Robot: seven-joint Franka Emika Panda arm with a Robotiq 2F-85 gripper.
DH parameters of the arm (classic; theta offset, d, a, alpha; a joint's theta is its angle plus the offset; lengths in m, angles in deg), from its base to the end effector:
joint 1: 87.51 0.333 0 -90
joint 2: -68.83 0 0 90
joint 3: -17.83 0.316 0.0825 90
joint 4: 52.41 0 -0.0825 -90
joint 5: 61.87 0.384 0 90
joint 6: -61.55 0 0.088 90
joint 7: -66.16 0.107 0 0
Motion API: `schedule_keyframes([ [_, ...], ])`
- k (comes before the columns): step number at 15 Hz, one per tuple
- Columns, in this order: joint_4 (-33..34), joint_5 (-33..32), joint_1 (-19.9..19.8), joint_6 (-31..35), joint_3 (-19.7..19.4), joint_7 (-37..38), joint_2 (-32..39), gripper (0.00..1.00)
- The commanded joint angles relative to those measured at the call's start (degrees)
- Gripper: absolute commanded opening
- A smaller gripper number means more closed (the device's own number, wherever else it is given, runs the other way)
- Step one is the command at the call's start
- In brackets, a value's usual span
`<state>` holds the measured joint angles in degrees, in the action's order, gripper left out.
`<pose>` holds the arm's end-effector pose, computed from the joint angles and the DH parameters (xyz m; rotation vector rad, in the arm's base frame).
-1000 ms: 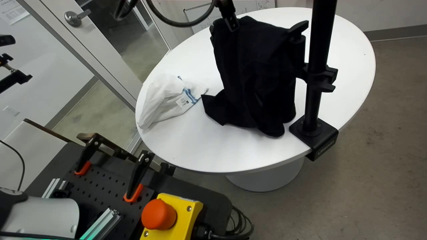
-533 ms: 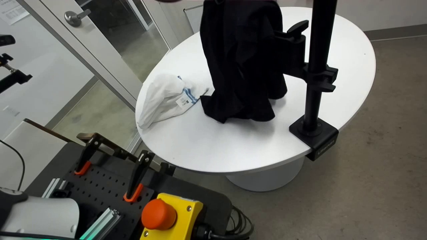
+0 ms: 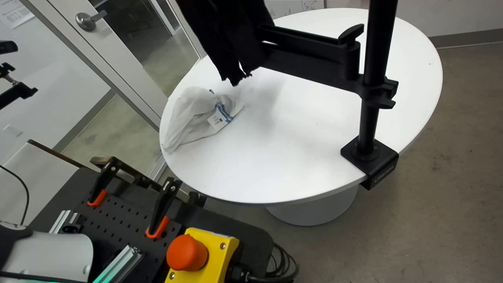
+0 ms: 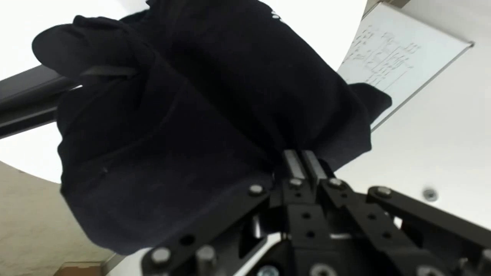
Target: Put the t-shirt on the table
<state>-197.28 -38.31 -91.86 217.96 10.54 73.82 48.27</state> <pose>0.4472 -0.1096 0.4610 -2.5922 0.9077 -0.7798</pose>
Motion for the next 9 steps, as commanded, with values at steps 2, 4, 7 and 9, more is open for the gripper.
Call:
schedule_keyframes([
  [2, -6.2, 2.7, 9.2, -4.5, 1.7, -3.9, -11.3, 0.01],
  [4, -7.0, 4.0, 13.8, -6.4, 1.0, -6.8, -12.8, 0.01],
  [7, -8.2, 4.1, 16.6, -7.3, 0.9, -8.8, -13.0, 0.01],
  [9, -8.8, 3.5, 16.7, -6.9, 1.0, -9.3, -12.3, 0.01],
])
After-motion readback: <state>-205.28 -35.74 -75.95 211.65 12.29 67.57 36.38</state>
